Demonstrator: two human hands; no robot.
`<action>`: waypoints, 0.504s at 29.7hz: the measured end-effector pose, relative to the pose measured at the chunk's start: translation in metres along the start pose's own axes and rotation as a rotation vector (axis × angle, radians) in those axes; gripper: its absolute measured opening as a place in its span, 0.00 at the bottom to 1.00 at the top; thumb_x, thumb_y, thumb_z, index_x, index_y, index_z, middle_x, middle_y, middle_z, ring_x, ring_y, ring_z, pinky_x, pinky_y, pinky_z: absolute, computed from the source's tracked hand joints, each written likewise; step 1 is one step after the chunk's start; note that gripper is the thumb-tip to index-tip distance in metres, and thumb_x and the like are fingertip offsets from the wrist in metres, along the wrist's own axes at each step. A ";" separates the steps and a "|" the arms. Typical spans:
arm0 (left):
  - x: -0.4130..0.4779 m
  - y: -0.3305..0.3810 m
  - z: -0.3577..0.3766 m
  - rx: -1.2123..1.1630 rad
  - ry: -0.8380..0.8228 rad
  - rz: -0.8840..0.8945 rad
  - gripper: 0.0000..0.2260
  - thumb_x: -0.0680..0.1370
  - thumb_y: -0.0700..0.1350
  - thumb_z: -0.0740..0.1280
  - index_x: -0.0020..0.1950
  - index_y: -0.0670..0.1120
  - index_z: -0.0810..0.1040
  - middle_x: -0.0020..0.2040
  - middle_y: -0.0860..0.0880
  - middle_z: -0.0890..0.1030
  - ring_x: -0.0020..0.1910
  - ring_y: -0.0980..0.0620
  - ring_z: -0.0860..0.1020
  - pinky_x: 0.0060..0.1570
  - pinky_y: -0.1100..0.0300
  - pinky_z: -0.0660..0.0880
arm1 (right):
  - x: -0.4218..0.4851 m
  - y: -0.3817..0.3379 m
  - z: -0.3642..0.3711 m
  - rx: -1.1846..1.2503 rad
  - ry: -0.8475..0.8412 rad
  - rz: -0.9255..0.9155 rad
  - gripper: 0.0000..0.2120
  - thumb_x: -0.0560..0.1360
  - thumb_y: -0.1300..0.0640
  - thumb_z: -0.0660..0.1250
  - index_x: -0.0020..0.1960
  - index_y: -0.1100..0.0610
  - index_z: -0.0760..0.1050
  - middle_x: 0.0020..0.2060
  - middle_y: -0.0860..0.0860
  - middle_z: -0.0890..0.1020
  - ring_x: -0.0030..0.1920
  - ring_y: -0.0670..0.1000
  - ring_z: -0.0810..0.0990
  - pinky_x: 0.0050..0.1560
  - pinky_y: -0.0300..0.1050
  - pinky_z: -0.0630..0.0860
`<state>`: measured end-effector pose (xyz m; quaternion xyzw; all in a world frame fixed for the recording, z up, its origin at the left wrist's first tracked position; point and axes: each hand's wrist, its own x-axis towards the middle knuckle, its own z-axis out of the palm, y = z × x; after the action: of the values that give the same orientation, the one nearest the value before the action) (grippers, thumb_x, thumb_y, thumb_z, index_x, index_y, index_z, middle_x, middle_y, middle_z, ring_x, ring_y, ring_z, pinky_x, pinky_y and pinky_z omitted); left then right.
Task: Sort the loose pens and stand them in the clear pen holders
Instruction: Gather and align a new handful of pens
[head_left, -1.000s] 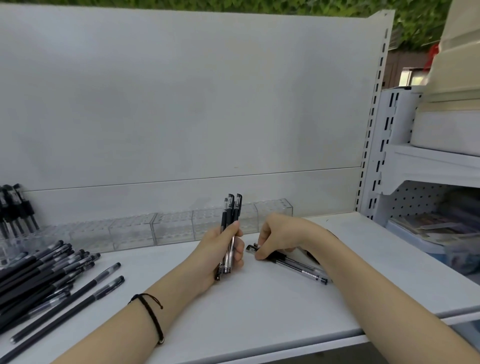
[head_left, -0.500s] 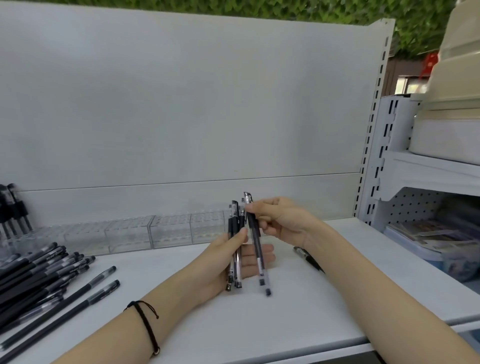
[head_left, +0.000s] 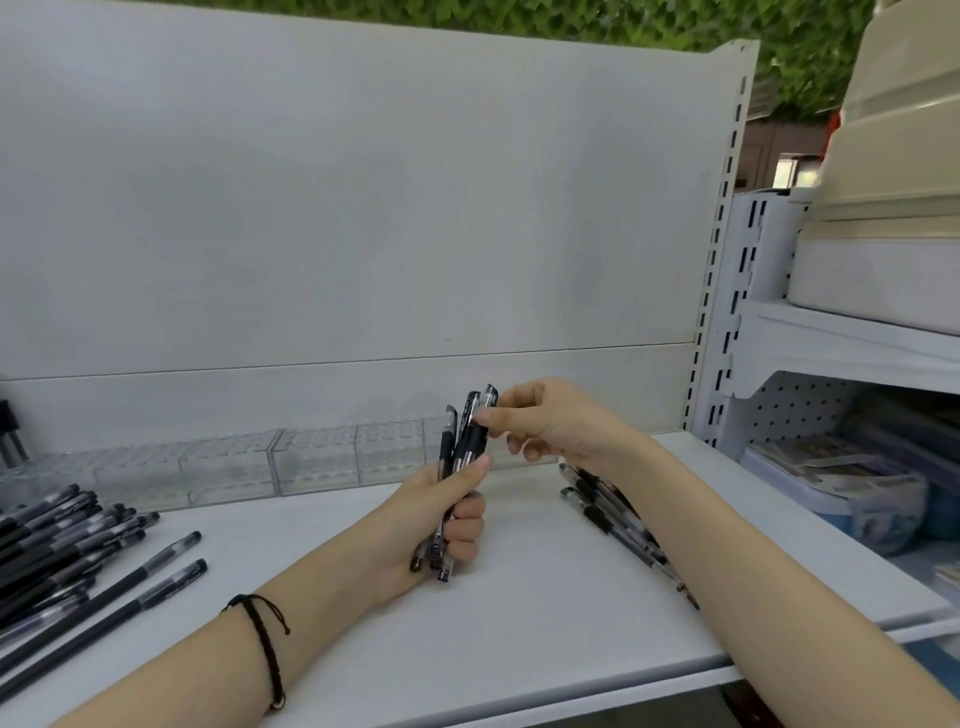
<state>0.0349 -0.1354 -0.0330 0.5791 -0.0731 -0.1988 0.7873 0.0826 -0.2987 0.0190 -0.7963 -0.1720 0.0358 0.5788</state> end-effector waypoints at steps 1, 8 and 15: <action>0.000 0.001 0.002 0.025 0.006 0.010 0.19 0.69 0.53 0.71 0.50 0.49 0.65 0.29 0.52 0.62 0.23 0.57 0.59 0.21 0.66 0.59 | -0.002 -0.001 -0.005 -0.072 -0.002 -0.031 0.08 0.73 0.54 0.73 0.40 0.57 0.78 0.31 0.47 0.80 0.27 0.44 0.73 0.27 0.37 0.68; 0.023 0.003 0.041 -0.017 0.139 0.112 0.10 0.79 0.49 0.66 0.53 0.45 0.70 0.31 0.49 0.74 0.25 0.54 0.71 0.25 0.62 0.71 | -0.008 0.008 -0.054 -0.420 -0.062 -0.092 0.11 0.73 0.50 0.72 0.44 0.59 0.80 0.32 0.47 0.80 0.28 0.45 0.75 0.27 0.37 0.67; 0.051 -0.011 0.055 -0.117 0.254 0.169 0.10 0.80 0.47 0.65 0.56 0.43 0.70 0.32 0.48 0.77 0.25 0.53 0.73 0.25 0.62 0.73 | -0.004 0.036 -0.071 -0.876 -0.110 0.122 0.14 0.70 0.46 0.74 0.40 0.56 0.77 0.30 0.47 0.78 0.29 0.46 0.76 0.34 0.39 0.73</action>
<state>0.0597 -0.2074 -0.0316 0.5447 -0.0099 -0.0610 0.8364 0.1057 -0.3740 0.0076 -0.9720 -0.1542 0.0361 0.1735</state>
